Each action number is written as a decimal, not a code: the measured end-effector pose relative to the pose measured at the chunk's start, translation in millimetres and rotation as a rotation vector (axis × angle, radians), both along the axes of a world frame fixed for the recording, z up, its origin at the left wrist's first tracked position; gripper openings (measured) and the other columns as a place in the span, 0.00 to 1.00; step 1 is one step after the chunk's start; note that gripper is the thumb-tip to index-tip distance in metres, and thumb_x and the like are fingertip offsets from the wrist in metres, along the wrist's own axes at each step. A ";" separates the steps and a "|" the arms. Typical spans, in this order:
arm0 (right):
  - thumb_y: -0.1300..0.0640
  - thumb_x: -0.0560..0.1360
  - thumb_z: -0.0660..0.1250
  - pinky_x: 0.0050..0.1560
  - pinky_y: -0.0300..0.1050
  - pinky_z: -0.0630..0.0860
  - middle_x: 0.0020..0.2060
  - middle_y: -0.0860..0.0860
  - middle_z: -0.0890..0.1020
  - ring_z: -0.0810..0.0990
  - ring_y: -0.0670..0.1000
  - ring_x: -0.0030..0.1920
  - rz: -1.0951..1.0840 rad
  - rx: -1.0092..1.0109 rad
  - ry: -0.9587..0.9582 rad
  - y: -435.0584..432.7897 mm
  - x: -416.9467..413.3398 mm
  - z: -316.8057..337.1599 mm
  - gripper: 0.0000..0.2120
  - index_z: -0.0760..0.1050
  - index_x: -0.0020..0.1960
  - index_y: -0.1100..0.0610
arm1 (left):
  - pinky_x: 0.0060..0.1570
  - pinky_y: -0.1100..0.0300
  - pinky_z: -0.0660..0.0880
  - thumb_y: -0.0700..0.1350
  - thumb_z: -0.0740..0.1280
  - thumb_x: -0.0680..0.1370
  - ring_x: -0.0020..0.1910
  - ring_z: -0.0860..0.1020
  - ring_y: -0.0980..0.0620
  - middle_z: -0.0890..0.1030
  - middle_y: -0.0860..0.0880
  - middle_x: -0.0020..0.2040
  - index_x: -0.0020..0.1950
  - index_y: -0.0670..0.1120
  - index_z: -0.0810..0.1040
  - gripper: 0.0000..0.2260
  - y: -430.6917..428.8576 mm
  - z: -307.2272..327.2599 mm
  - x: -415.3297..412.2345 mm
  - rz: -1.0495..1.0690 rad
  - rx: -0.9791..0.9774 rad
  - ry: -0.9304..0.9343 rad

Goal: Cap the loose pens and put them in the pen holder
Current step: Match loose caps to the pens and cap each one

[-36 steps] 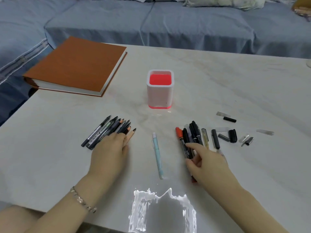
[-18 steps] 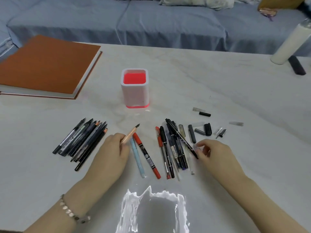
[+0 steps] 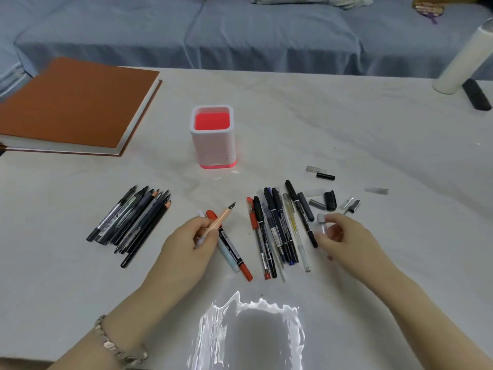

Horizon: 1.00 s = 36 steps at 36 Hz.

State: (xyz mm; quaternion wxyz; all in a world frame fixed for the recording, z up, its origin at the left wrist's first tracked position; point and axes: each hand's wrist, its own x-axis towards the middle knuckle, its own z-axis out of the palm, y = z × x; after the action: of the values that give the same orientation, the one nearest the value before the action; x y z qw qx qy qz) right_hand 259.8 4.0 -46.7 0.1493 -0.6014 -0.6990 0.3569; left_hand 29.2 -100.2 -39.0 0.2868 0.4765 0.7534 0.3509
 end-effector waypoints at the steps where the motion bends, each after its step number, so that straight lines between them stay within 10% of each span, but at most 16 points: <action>1: 0.58 0.74 0.64 0.37 0.35 0.75 0.33 0.50 0.75 0.78 0.50 0.33 -0.028 -0.037 0.130 -2.8 -2.4 5.8 0.11 0.74 0.57 0.56 | 0.31 0.66 0.66 0.45 0.62 0.77 0.31 0.72 0.52 0.77 0.46 0.34 0.41 0.53 0.76 0.07 -0.4 1.3 1.5 -0.001 0.002 -0.019; 5: 0.66 0.75 0.62 0.38 0.40 0.81 0.36 0.54 0.76 0.84 0.50 0.36 -0.128 -0.248 0.733 -18.4 -15.9 33.8 0.11 0.72 0.56 0.55 | 0.33 0.63 0.67 0.49 0.63 0.76 0.27 0.69 0.58 0.78 0.48 0.32 0.43 0.53 0.78 0.05 -0.2 7.6 9.6 -0.027 0.004 -0.157; 12: 0.66 0.74 0.61 0.49 0.47 0.81 0.33 0.54 0.83 0.84 0.54 0.48 -0.223 -0.322 1.123 -30.7 -35.9 49.0 0.04 0.72 0.45 0.58 | 0.28 0.72 0.66 0.46 0.65 0.75 0.25 0.70 0.62 0.77 0.52 0.29 0.45 0.54 0.80 0.05 -6.1 20.2 26.7 -0.105 0.026 -0.314; 36: 0.58 0.64 0.66 0.45 0.40 0.80 0.40 0.59 0.85 0.84 0.54 0.44 -0.100 -0.327 1.088 -58.9 -54.1 44.7 0.14 0.76 0.49 0.54 | 0.29 0.74 0.64 0.45 0.70 0.71 0.27 0.71 0.63 0.75 0.59 0.26 0.36 0.56 0.79 0.06 -13.1 43.5 35.2 -0.142 0.067 -0.199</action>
State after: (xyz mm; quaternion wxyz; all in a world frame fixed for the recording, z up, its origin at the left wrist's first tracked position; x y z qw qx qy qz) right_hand 205.7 -54.9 -2.0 0.4093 -0.3787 -0.4279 0.7113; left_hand 64.3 -113.2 4.5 0.3685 0.5008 0.6733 0.4002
